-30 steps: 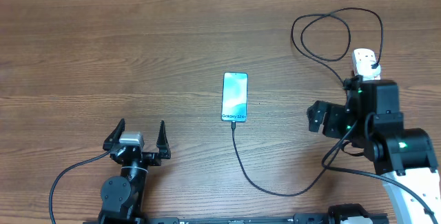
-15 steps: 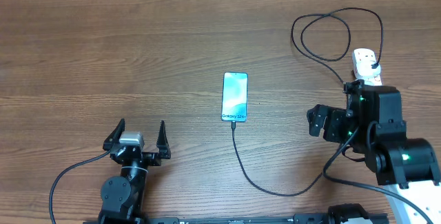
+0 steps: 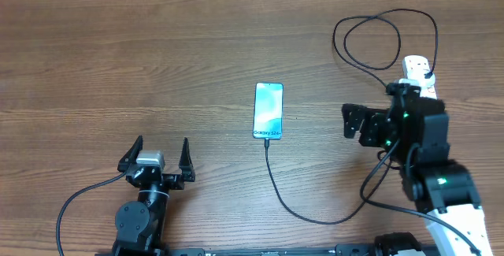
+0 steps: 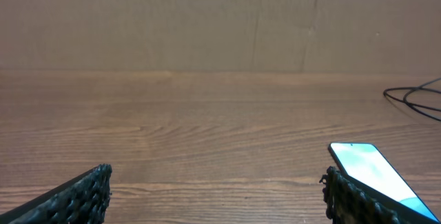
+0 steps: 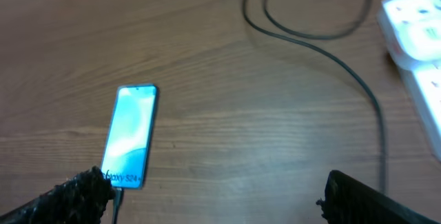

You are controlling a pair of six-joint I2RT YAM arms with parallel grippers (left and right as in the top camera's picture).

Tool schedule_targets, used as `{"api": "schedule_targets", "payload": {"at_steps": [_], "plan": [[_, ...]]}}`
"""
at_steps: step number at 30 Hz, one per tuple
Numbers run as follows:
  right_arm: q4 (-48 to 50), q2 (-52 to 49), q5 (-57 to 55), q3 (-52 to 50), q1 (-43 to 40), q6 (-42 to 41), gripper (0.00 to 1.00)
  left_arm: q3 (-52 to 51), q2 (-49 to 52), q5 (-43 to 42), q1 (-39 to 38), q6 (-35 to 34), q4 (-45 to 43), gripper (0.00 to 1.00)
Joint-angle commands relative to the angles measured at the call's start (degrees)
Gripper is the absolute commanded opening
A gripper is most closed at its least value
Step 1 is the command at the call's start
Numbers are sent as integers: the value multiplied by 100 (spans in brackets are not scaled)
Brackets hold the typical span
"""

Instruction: Plug charger to phone and switch on socket

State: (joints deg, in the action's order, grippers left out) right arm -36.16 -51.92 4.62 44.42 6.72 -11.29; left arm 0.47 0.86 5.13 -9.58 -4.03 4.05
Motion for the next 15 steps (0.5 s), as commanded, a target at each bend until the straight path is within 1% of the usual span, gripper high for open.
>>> {"api": "schedule_targets", "payload": {"at_steps": [1,7,15], "plan": [[636,247,306,-605,85,26,100,-20,-61,-28,61,109,0,99],[1652,621,455,-1683,83,22,100,-20,-61,-28,61,109,0,99],[2962,1193,782,-2868,83,-70,100,-20,-61,-28,61,109,0,100]]}}
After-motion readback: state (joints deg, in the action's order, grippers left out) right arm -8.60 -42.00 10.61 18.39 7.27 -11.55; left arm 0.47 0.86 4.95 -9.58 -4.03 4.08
